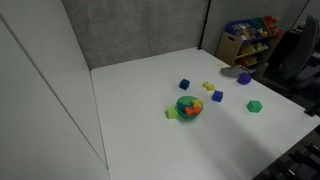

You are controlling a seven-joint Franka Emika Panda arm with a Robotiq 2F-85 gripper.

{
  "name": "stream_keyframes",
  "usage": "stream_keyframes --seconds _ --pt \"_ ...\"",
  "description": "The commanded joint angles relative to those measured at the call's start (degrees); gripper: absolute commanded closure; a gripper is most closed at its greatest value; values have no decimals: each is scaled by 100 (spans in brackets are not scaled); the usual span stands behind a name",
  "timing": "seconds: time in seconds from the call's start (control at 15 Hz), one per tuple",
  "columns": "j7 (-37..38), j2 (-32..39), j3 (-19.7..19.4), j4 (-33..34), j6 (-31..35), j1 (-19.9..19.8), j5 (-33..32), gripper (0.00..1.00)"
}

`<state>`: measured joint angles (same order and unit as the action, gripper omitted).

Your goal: Pick up the yellow toy from the right side of the table and put it in the green bowl

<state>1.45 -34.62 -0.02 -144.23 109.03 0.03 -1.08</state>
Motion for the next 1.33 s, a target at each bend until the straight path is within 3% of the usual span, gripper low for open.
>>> stream_keyframes --seconds 0.0,0.8,1.27 --pt "-9 2 12 11 -13 -15 8 0" --pt "-9 2 12 11 -13 -15 8 0" --pt "142 630 59 349 355 -28 21 0"
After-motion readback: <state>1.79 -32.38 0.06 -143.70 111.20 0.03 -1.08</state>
